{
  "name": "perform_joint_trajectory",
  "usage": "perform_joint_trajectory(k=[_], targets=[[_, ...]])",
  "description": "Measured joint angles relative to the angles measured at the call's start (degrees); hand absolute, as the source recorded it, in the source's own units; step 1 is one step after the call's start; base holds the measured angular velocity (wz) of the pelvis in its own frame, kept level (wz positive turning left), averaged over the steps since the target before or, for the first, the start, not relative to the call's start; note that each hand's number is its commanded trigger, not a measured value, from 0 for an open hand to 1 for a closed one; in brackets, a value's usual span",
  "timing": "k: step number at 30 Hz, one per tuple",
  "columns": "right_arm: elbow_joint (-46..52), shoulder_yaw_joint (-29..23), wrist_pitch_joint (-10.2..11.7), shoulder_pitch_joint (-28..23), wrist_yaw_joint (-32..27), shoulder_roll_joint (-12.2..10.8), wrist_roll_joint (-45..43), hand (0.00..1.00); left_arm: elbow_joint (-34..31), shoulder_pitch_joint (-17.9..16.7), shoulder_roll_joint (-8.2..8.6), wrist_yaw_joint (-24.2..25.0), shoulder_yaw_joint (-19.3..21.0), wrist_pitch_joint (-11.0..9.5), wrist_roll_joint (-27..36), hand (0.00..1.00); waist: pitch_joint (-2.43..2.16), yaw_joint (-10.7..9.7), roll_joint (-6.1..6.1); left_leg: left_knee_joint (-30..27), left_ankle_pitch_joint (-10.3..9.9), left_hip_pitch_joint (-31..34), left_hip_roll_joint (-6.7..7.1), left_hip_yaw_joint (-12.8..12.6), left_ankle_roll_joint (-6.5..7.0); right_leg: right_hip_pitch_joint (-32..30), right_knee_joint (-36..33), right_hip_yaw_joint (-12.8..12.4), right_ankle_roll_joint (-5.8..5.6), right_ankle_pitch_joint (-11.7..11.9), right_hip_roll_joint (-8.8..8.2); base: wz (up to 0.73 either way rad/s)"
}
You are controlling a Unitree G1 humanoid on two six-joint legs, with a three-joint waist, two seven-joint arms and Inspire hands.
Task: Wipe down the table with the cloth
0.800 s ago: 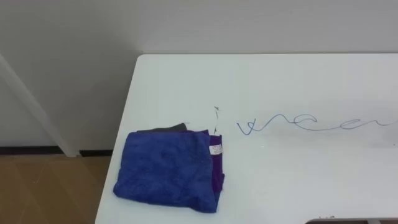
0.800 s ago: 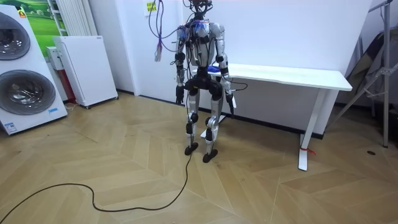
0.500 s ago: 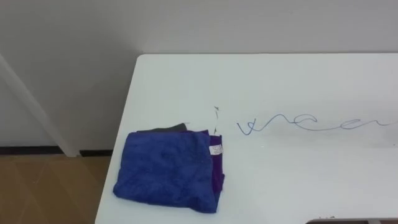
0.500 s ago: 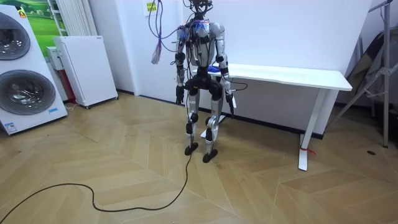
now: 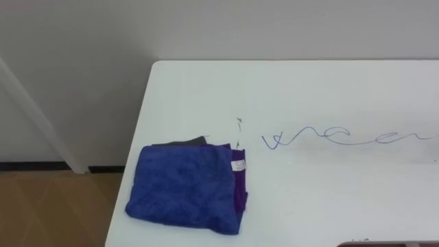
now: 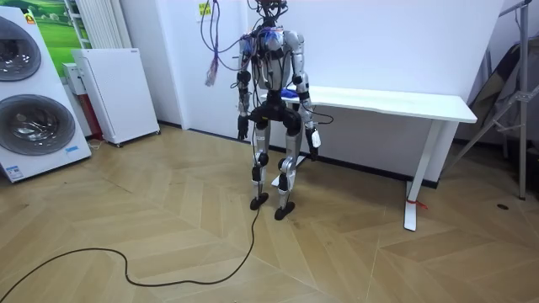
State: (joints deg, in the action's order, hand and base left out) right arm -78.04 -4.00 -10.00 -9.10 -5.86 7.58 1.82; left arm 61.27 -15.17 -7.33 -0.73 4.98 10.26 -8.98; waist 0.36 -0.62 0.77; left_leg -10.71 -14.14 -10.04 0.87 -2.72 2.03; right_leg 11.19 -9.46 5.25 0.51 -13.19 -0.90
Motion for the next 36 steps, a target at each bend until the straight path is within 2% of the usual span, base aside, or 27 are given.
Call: perform_joint_trajectory(k=[3,5,7,8,9,10,12,13,15,17,18,19,20,24,25,26,28,29,31,32,33,36], targets=[[0.1,-8.7,0.4,-0.5,-3.8,0.2,9.5,0.00,-0.7,-0.5,-0.37,-0.5,3.6,0.1,0.6,0.00,0.19,-2.4,0.56,0.1,0.0,-0.2,0.04,0.0,0.00,0.3,0.0,0.5,-0.06,-0.1,-0.05,0.09],[0.5,-13.1,0.6,-0.9,-5.8,0.8,14.2,0.00,-0.7,-0.4,-0.43,-0.9,5.4,0.1,0.7,0.00,0.13,-3.1,0.85,0.1,0.0,-0.1,-0.03,-0.4,0.00,-0.2,-0.3,0.4,-0.02,-0.2,-0.05,-0.05],[1.8,-19.2,0.5,-0.8,-9.5,2.5,18.6,0.00,-1.4,-0.3,-0.66,-1.1,8.5,-0.1,0.5,0.00,0.03,-3.7,1.45,0.0,0.0,0.4,-0.09,-1.3,0.00,-1.2,-0.5,-0.4,-0.01,-0.2,-0.02,-0.19],[2.5,-20.4,0.6,-0.8,-10.4,3.1,19.6,0.00,-1.7,-0.3,-0.71,-1.1,9.2,-0.3,0.5,0.00,0.08,-3.8,1.53,0.0,0.0,0.6,-0.09,-1.5,0.00,-1.3,-0.6,-0.5,0.00,-0.2,0.03,-0.24],[3.6,-22.4,0.7,-0.8,-12.1,4.5,21.4,0.00,-2.0,-0.4,-0.98,-1.1,10.2,-0.7,0.5,0.00,0.16,-4.0,1.69,0.0,0.0,0.8,-0.09,-1.5,0.00,-1.5,-0.6,-0.5,-0.03,-0.1,0.04,-0.11],[4.8,-23.9,0.7,-0.7,-13.9,6.0,22.8,0.00,-2.4,-0.2,-1.47,-1.1,10.7,-1.1,0.5,0.00,0.02,-4.0,2.11,0.0,0.0,1.1,-0.08,-1.6,0.01,-2.1,-0.9,-0.5,-0.04,-0.2,0.01,-0.04],[8.1,-25.1,1.3,-0.2,-16.8,7.7,23.1,0.00,-3.6,-0.1,-2.57,-1.0,10.7,-1.7,0.5,0.00,0.06,-4.0,2.76,0.1,0.0,1.4,-0.01,-1.7,0.01,-2.5,-1.2,-0.5,-0.07,-0.1,0.05,0.00],[9.6,-25.1,2.6,0.5,-18.2,8.8,22.9,0.00,-4.1,-0.1,-3.25,-1.0,10.6,-2.0,0.7,0.00,0.04,-3.9,3.04,0.0,0.0,1.5,0.01,-1.7,0.01,-2.6,-1.2,-0.5,-0.02,0.0,0.13,0.00],[11.3,-24.9,3.6,2.5,-20.3,10.4,22.6,0.00,-4.1,0.5,-3.64,-1.1,10.5,-2.4,1.2,0.00,-0.01,-3.8,3.26,0.2,0.0,1.6,-0.02,-1.7,0.01,-2.9,-1.3,-0.6,0.00,0.0,0.16,-0.02],[15.3,-24.8,4.1,4.0,-22.7,11.0,21.5,0.00,-4.1,0.5,-3.63,-1.0,10.5,-2.7,1.6,0.00,-0.10,-3.7,3.15,0.2,0.0,1.9,-0.05,-1.8,0.01,-3.3,-1.3,-0.6,0.04,0.1,0.25,-0.02],[18.8,-24.4,4.3,4.4,-24.2,11.0,19.5,0.00,-4.2,0.5,-3.63,-1.0,10.2,-2.9,1.6,0.00,-0.25,-3.6,3.42,0.1,0.0,2.0,-0.02,-1.8,0.01,-3.4,-1.2,-0.5,0.06,0.1,0.27,0.00],[22.8,-23.9,4.3,4.7,-25.7,10.9,16.5,0.00,-4.3,0.5,-3.58,-1.0,9.2,-3.1,1.6,0.00,-0.32,-3.5,3.14,0.0,0.0,2.0,0.00,-1.9,0.01,-3.5,-1.3,-0.4,0.06,0.1,0.26,0.00],[24.9,-23.4,4.5,4.8,-26.4,11.0,14.8,0.00,-4.3,0.5,-3.47,-1.0,9.0,-3.2,1.7,0.00,-0.25,-3.3,3.20,0.0,0.0,2.0,-0.01,-1.9,0.01,-3.5,-1.4,-0.4,0.07,0.1,0.26,-0.04],[39.2,-17.4,5.1,4.8,-30.5,10.2,-1.5,0.00,-4.3,0.6,-3.50,-1.6,7.6,-4.5,1.7,0.00,-0.28,-1.6,2.51,0.1,0.0,2.2,-0.12,-2.0,-0.01,-3.8,-1.4,-0.2,0.11,0.2,0.36,-0.04],[42.8,-17.3,3.6,4.4,-32.1,8.7,-3.9,0.00,-4.3,0.6,-3.49,-2.2,6.9,-5.0,2.0,0.00,-0.27,-1.0,2.50,0.1,0.1,2.2,-0.11,-2.0,-0.04,-4.0,-1.4,-0.2,0.13,0.2,0.36,-0.03],[45.1,-17.0,3.6,3.4,-32.4,8.1,-6.0,0.00,-4.3,0.4,-3.43,-2.4,6.8,-5.4,2.1,0.00,-0.26,-0.6,2.45,0.1,0.1,2.3,-0.12,-2.0,-0.04,-4.2,-1.4,-0.2,0.13,0.2,0.37,-0.14],[56.1,-11.7,4.1,0.4,-31.9,7.9,-13.5,0.00,-4.6,-0.2,-3.30,-2.6,5.9,-5.6,2.0,0.00,-0.35,-0.3,1.93,0.1,0.1,2.4,-0.18,-1.9,-0.04,-4.4,-1.5,0.2,0.19,0.3,0.34,-0.20],[58.7,-10.5,4.5,0.2,-31.9,7.9,-15.6,0.00,-4.9,-0.5,-3.29,-2.6,5.4,-5.6,2.0,0.00,-0.28,-0.2,1.96,0.1,0.1,2.5,-0.19,-1.8,-0.04,-4.3,-1.5,0.6,0.18,0.4,0.30,-0.15],[65.7,-4.5,7.0,0.6,-32.0,8.8,-22.6,0.00,-5.0,-0.4,-3.80,-2.6,2.3,-6.1,2.2,0.00,-0.25,1.3,1.89,-0.1,0.1,2.5,-0.29,-1.6,-0.04,-3.9,-1.4,2.0,0.14,0.6,0.25,-0.04],[66.4,-3.0,7.6,1.2,-31.9,8.8,-24.1,0.00,-5.0,-0.1,-3.96,-2.6,1.7,-6.5,2.3,0.00,-0.26,1.4,1.90,-0.1,0.1,2.5,-0.27,-1.3,-0.04,-3.7,-1.3,2.7,0.13,0.7,0.16,0.25],[67.6,-0.4,8.5,2.2,-31.4,8.5,-27.9,0.00,-4.5,0.8,-4.07,-2.6,0.9,-7.2,2.6,0.00,-0.02,1.6,2.06,-0.1,0.1,2.5,-0.23,-0.9,-0.04,-3.3,-1.2,3.5,0.11,0.7,0.10,0.38],[70.0,5.1,10.2,4.1,-29.1,8.4,-34.0,0.00,-4.0,1.9,-3.78,-2.5,-1.6,-7.8,2.6,0.00,-0.07,4.2,2.26,-0.4,0.1,2.7,-0.14,-0.1,-0.03,-3.1,-1.1,4.4,-0.19,0.9,-0.06,0.24]])
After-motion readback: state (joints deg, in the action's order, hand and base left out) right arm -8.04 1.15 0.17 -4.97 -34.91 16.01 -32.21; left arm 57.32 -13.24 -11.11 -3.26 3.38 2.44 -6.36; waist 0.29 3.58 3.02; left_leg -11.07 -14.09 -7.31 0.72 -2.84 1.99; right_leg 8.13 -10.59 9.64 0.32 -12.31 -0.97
